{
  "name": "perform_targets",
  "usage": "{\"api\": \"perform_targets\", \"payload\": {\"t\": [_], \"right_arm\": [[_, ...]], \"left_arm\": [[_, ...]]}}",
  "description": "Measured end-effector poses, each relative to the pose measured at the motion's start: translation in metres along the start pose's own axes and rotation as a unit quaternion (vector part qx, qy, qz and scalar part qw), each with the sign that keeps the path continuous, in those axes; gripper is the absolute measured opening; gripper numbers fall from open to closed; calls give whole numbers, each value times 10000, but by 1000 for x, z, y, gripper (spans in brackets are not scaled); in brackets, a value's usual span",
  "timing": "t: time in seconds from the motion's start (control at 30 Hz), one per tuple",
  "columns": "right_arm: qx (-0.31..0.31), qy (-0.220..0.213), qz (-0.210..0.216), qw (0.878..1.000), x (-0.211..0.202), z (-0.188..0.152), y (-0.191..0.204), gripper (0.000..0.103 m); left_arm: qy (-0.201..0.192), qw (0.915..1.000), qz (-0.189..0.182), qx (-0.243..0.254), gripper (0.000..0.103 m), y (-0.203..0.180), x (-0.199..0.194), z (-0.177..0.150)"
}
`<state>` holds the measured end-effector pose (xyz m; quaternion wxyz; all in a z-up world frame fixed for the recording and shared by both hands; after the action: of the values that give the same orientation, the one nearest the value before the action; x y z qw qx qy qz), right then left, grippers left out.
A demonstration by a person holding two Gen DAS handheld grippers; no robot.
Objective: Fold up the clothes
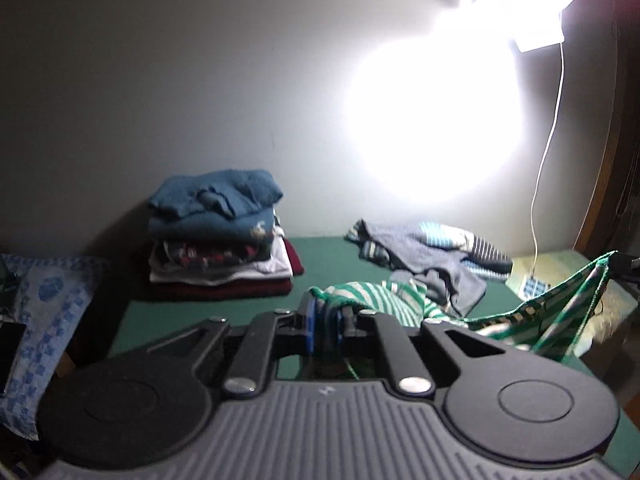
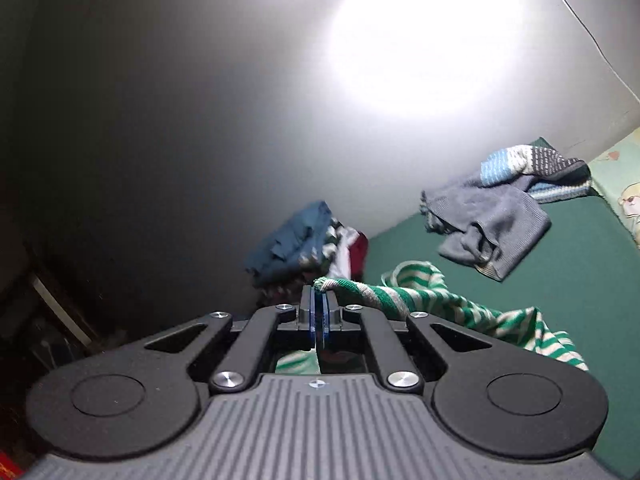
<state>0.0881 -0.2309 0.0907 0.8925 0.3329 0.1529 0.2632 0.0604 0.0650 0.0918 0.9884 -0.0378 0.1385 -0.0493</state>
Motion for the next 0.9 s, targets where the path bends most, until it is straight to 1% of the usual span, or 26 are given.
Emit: {"api": "perform_targets", "payload": {"t": [0.07, 0.1, 0.13, 0.17, 0.23, 0.27, 0.37, 0.4, 0.43, 0.47, 0.5, 0.57, 0.6, 0.63, 0.67, 0.7, 0.73, 0.77, 0.8, 0.83, 0.87, 0.9], "right_arm": [[349, -321, 378, 9982, -4, 14, 9, 3], [523, -480, 567, 9959, -6, 22, 13, 3], [421, -504, 511, 9965, -3, 22, 16, 3], [313, -525, 449, 9971, 1, 21, 18, 3], [98, -566, 326, 9978, 7, 21, 22, 3], [-16, -451, 234, 9987, 13, 12, 21, 4], [-316, 69, -319, 9990, 36, -30, 3, 5], [-478, 229, -597, 9968, 44, -46, -7, 8], [-640, 388, -877, 9933, 51, -61, -17, 10], [-821, 548, -1224, 9876, 56, -75, -28, 20], [-1004, 711, -1558, 9801, 58, -88, -39, 33], [-1418, 928, -2098, 9630, 51, -103, -51, 43], [-1529, 973, -2018, 9625, 46, -108, -44, 43], [-1638, 1017, -1932, 9620, 41, -113, -37, 43], [-1746, 1061, -1846, 9613, 36, -117, -30, 43], [-1783, 1246, -1627, 9624, 29, -128, -21, 46], [-1817, 1433, -1404, 9627, 22, -139, -12, 49], [-1849, 1619, -1180, 9621, 14, -151, -3, 57], [-1896, 1801, -1070, 9593, 12, -164, 3, 62], [-1951, 1920, -998, 9566, 13, -181, 10, 64], [-2003, 1970, -1018, 9543, 16, -191, 13, 66], [-2055, 2018, -1041, 9520, 20, -200, 15, 67]], "left_arm": [[-220, 9997, -11, -115, 8, 8, -9, 17], [-330, 9993, -16, -173, 11, 11, -14, 26], [-279, 9995, 43, -143, 15, 14, -13, 26], [-215, 9997, 107, -106, 15, 17, -11, 24], [154, 9998, 38, -115, 15, 15, -2, 4], [341, 9993, -24, -131, 15, 12, 1, -8], [898, 9956, -244, -65, 15, -5, 14, -54], [1065, 9939, -299, -14, 16, -10, 18, -69], [1228, 9920, -252, 127, 22, -13, 21, -85], [1389, 9897, -197, 275, 23, -16, 25, -100], [1504, 9877, -110, 416, 28, -15, 26, -112], [1566, 9862, -124, 522, 37, -16, 18, -122], [1594, 9855, -135, 571, 48, -17, 14, -126], [1622, 9847, -145, 621, 53, -17, 10, -131], [1649, 9839, -156, 670, 55, -18, 6, -135], [1677, 9831, -166, 720, 60, -18, 2, -140], [1705, 9822, -177, 769, 67, -18, -2, -144], [1733, 9813, -187, 818, 71, -19, -6, -149], [1760, 9804, -198, 868, 82, -19, -10, -153], [1788, 9794, -208, 917, 95, -20, -15, -158], [1815, 9784, -219, 966, 101, -20, -19, -162], [1843, 9773, -229, 1016, 102, -21, -23, -167]]}}
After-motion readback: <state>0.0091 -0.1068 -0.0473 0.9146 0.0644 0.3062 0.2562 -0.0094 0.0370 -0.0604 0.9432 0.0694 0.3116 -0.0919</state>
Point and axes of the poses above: each gripper's, at about its wrist camera, not at the fingertips, and x roughly the way its jaws point, y to its left, z to its top, the point moved 10 cm from there along x, roughly the way its jaws point, and after that the axes turned 8 degrees about -y, right-handed, at the moved point
